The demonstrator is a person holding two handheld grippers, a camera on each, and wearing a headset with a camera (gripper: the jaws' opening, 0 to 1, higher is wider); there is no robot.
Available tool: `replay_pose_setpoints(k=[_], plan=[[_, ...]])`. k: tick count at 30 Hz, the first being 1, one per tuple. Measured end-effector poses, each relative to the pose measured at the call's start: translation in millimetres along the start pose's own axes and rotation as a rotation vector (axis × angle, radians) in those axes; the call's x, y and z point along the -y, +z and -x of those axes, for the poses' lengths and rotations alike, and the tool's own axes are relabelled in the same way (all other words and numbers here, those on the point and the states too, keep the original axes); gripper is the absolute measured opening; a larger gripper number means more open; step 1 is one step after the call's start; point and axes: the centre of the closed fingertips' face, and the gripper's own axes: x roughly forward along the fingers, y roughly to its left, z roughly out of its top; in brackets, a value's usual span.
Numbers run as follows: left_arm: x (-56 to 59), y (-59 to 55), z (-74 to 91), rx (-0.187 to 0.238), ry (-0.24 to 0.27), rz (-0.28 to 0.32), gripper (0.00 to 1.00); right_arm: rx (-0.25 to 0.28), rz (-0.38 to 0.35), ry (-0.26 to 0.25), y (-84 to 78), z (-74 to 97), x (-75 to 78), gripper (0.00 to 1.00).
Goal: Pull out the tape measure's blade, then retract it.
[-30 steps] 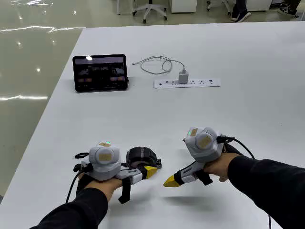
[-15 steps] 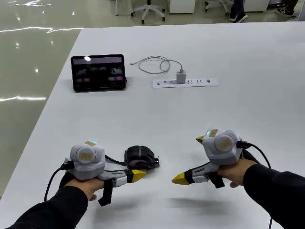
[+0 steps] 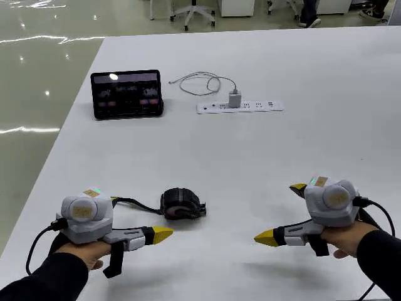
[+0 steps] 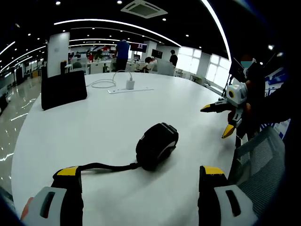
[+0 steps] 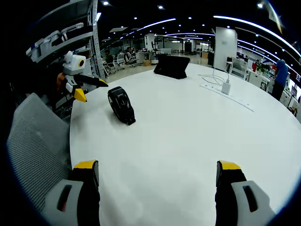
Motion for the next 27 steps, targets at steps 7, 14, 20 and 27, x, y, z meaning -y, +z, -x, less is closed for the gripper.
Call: replay_pose_setpoints(k=[7, 14, 20, 27], plan=[[4.1, -9.7, 12.1, -0.031, -0.038, -0.024, 1.00, 0.033, -0.009, -0.014, -11.0, 34.4, 8.2, 1.00], [0.6, -9.7, 34.7, -0.017, -0.019, -0.029, 1.00, 0.046, -0.027, -0.076, -25.1, 73.4, 27.5, 1.00], [-3.0, -7.2, 49.9, 0.000, -0.008, -0.030, 1.00, 0.039, -0.030, -0.099, -39.3, 94.7, 29.1, 1.00], [-6.1, -5.6, 57.8, 0.008, -0.009, -0.038, 1.00, 0.044, -0.055, -0.144, -49.5, 121.2, 38.7, 1.00]])
